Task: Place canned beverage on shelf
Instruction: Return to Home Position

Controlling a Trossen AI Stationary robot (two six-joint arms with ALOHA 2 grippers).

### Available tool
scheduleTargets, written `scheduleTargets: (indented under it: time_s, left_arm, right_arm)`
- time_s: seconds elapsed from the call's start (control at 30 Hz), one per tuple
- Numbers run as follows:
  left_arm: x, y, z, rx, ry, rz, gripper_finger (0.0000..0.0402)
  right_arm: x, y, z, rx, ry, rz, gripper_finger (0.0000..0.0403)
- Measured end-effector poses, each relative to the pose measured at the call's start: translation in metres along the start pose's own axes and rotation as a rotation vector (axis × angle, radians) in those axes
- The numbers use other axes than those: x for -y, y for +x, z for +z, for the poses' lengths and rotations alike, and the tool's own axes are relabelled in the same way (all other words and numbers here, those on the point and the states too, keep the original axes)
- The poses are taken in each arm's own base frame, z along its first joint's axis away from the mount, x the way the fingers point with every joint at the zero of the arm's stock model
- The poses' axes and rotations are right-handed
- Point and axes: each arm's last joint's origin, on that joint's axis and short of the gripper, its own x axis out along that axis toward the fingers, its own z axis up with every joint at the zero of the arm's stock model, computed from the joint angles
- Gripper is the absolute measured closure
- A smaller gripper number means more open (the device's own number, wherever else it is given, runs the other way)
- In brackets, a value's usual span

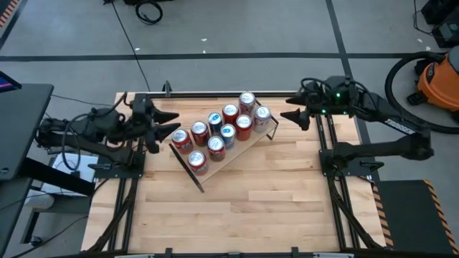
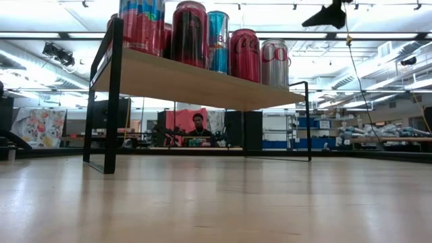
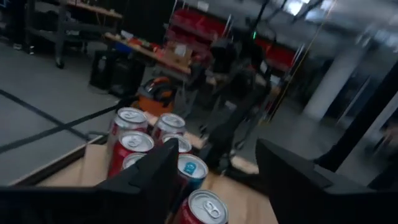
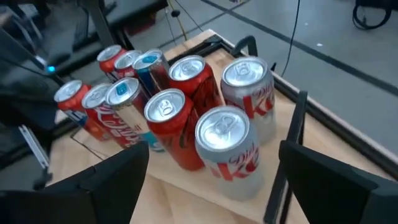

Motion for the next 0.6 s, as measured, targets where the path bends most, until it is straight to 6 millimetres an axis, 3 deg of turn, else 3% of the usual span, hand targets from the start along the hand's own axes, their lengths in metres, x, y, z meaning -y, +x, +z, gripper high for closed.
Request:
scheduleTargets:
  time_s: [0.27,0.6]
  left_arm:
    - [-0.024,-0.01,-0.055,0.124,-0.156,-0.089,0.0227]
    - [-0.042,-0.021,-0.098,0.3,-0.248,-0.206,0.0279]
  right_arm:
    - [0.012,0.001,-0.042,0.082,0.138,0.046,0.0056]
    - [0.028,0.002,-0.089,0.166,0.312,0.062,0.0096]
